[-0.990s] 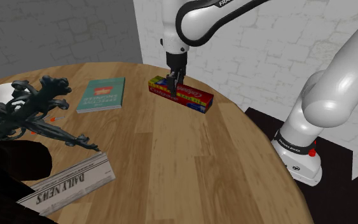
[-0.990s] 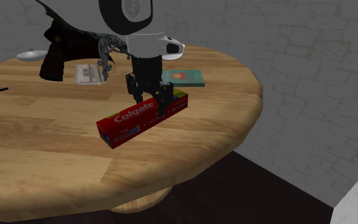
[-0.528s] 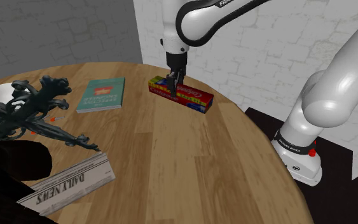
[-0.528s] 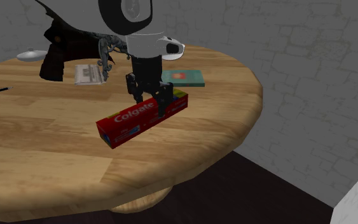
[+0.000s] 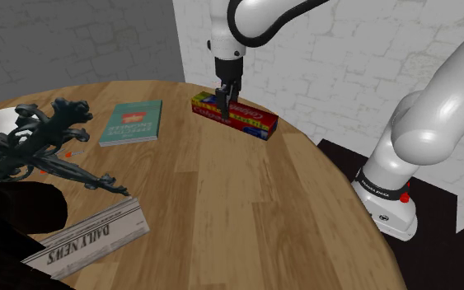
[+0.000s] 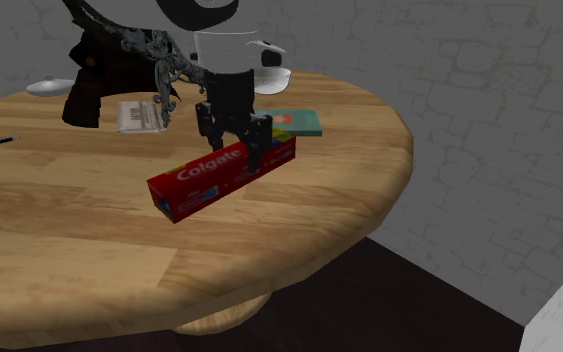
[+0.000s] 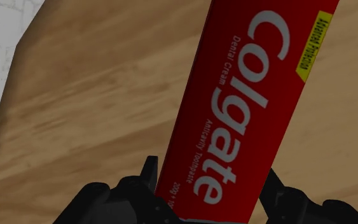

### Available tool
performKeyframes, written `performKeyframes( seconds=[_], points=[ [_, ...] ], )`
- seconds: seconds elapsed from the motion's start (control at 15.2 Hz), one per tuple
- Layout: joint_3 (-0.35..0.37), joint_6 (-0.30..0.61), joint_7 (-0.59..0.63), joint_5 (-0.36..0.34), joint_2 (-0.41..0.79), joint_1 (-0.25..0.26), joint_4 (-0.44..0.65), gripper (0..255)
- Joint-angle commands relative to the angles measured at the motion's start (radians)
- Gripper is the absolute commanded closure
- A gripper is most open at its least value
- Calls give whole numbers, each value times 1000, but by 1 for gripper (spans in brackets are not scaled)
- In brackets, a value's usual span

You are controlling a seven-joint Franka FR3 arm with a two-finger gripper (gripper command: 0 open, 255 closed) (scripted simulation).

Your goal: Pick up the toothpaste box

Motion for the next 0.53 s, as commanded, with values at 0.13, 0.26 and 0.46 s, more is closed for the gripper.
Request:
performKeyframes(
  seconds=[0.13, 0.26, 0.46],
  points=[
    [-3, -53, -2, 2, -15, -1, 39, 255],
    [-5, -81, -2, 3, -22, -1, 60, 255],
    [-7, -121, -3, 3, -30, -2, 93, 255]
  ],
)
